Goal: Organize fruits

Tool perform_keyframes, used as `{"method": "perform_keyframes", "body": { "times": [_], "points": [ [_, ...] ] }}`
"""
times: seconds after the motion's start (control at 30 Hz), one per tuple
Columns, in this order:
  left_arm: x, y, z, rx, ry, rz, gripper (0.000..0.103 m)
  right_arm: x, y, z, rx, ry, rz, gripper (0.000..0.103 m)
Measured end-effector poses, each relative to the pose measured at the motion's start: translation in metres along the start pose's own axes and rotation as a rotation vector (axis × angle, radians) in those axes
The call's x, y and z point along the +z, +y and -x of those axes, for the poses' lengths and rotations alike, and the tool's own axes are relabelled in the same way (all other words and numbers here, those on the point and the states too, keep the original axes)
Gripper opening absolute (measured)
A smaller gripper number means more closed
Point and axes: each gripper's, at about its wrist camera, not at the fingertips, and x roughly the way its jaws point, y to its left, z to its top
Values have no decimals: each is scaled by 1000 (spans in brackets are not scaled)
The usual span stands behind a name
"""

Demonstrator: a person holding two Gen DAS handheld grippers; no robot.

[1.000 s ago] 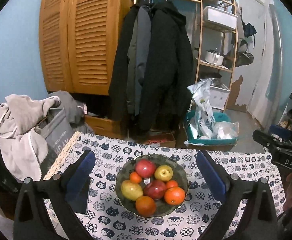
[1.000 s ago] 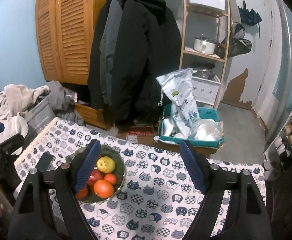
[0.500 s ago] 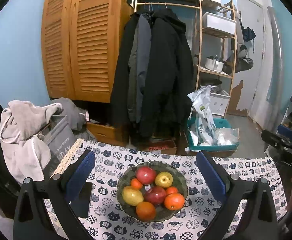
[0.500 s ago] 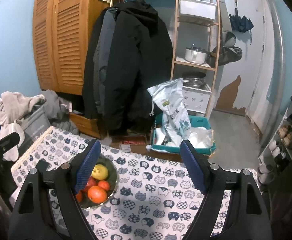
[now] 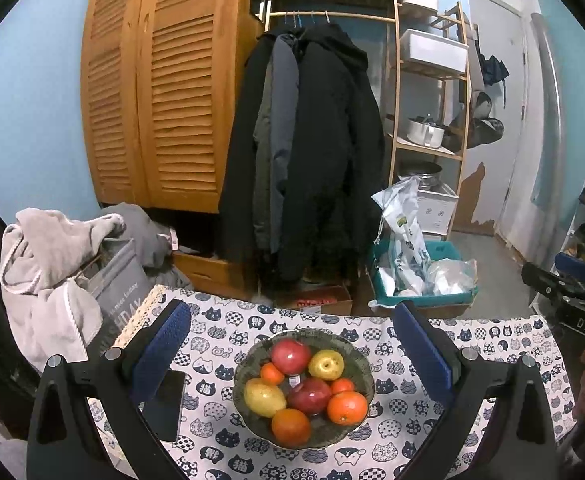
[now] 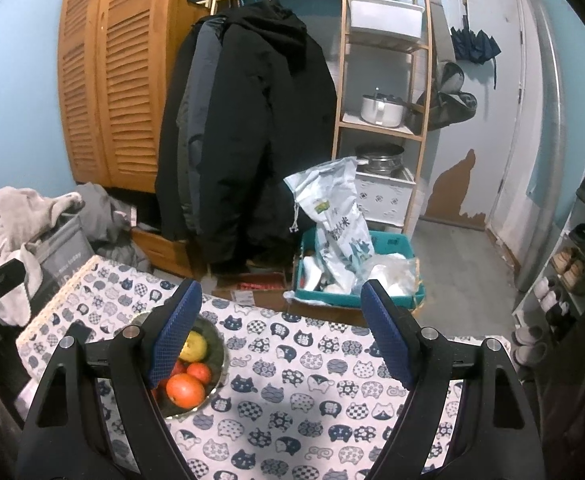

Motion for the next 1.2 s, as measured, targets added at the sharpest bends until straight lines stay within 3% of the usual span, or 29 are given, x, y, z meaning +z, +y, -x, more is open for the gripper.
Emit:
{"method": "perform_keyframes", "body": {
  "times": [1.2],
  "points": [
    [1, -3, 0, -3, 8, -2, 102, 0, -2, -1, -1, -5, 4, 81]
  ]
}}
